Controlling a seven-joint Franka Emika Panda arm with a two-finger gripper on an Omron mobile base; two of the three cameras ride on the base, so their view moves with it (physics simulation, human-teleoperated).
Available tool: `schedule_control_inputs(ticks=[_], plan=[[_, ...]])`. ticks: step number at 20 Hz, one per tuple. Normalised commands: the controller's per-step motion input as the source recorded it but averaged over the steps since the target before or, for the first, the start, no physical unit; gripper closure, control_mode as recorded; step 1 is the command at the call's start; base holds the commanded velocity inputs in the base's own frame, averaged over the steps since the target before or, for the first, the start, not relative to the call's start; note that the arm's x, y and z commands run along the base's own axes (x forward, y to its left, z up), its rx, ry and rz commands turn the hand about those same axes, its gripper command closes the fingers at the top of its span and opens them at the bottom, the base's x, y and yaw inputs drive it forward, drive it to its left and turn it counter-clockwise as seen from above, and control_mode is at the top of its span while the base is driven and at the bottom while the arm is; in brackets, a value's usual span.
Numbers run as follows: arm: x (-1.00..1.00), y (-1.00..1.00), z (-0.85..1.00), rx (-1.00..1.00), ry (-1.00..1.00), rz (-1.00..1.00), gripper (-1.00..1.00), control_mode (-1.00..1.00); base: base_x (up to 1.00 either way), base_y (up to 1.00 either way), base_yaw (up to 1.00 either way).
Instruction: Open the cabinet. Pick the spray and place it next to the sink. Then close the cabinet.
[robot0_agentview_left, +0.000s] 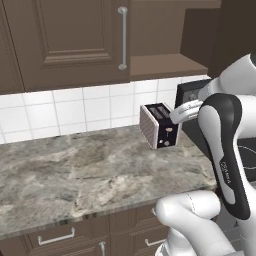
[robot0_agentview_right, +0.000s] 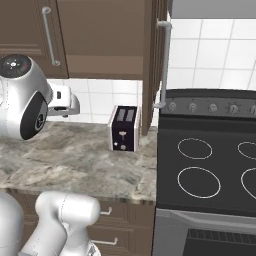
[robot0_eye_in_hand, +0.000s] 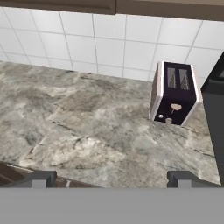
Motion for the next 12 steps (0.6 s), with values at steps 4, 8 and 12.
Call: schedule_control_inputs(ticks=[4,8,12], plan=[[0.0,0.0,0.0,0.0,0.0,0.0,-1.0,-1.0,0.0,0.0,0.0],[0.0,0.0,0.0,0.0,0.0,0.0,-1.0,-1.0,0.0,0.0,0.0],[0.0,0.0,0.0,0.0,0.0,0.0,-1.0,-1.0,0.0,0.0,0.0]])
